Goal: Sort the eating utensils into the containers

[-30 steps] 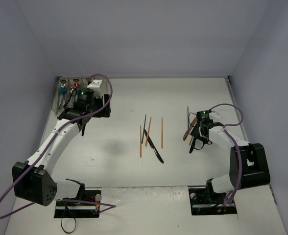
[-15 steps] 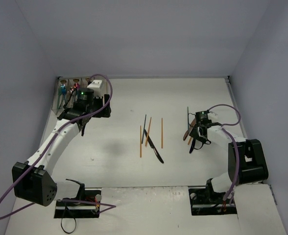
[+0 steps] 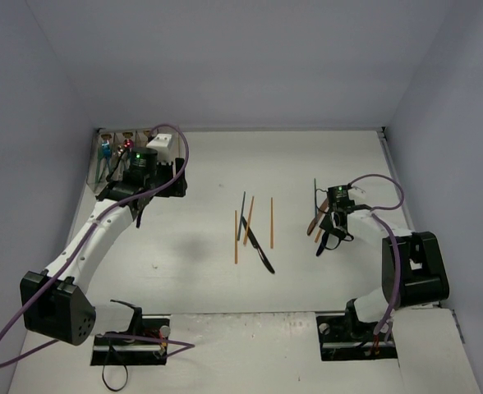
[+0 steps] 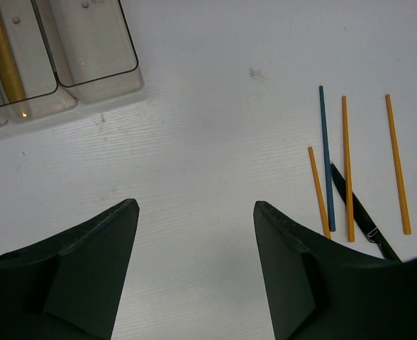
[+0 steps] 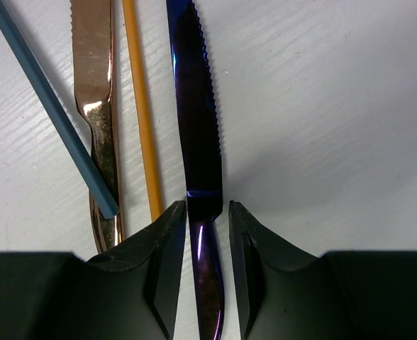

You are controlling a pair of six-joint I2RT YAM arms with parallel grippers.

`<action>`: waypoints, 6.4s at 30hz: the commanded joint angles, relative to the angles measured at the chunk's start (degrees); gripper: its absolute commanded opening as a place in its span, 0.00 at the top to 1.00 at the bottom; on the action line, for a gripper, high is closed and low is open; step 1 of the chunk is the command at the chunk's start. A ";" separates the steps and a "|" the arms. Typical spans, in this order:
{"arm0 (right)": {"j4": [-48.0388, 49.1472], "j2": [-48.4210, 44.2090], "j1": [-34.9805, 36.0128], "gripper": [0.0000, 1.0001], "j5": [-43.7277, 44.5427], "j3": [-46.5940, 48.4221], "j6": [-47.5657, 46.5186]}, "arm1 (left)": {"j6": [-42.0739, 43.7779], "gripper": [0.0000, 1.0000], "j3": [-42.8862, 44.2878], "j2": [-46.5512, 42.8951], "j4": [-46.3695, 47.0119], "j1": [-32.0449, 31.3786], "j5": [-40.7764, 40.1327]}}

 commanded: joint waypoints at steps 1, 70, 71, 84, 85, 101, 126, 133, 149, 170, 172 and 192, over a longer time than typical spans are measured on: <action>-9.41 3.39 0.30 0.73 -1.76 -0.96 2.11 | -0.01 0.37 1.67 -1.62 2.72 -0.34 0.35; -2.32 -16.87 15.90 1.00 -12.73 21.71 1.08 | -21.72 0.37 2.58 4.47 26.11 -26.85 17.82; -1.12 -16.87 16.11 1.00 -13.99 21.50 1.71 | -21.56 0.37 3.31 5.57 25.96 -27.49 17.61; 3.38 -18.25 18.55 1.00 -19.07 19.85 6.01 | -16.24 0.38 10.30 13.18 19.15 -33.67 10.61; 3.38 -18.34 18.64 1.00 -19.26 19.75 6.24 | -16.15 0.38 10.67 13.47 18.92 -33.81 10.23; 7.28 -18.11 19.75 1.00 -20.97 17.51 7.52 | -14.73 0.89 10.64 14.86 19.21 -34.11 6.97; 2.52 -26.16 7.06 0.38 -18.00 10.67 2.28 | -7.13 1.00 3.30 7.72 5.71 -10.85 -5.08; 2.27 -26.13 6.63 0.38 -19.40 6.26 0.24 | 1.49 1.00 10.28 15.10 1.14 4.92 -4.55; 1.86 -25.69 6.02 0.38 -23.14 3.04 -4.50 | 9.91 1.00 33.54 37.72 -3.91 16.08 -5.21; 1.68 -24.62 5.57 0.38 -25.16 1.57 -4.54 | 7.47 1.00 31.65 42.29 -0.41 18.40 -3.41; 1.70 -24.89 5.57 0.38 -25.30 1.17 -4.41 | 7.32 1.00 31.71 42.75 0.23 18.45 -3.31; 1.45 -22.79 5.88 0.37 -23.35 0.33 -8.74 | 5.08 0.71 30.90 38.59 0.75 18.28 -4.02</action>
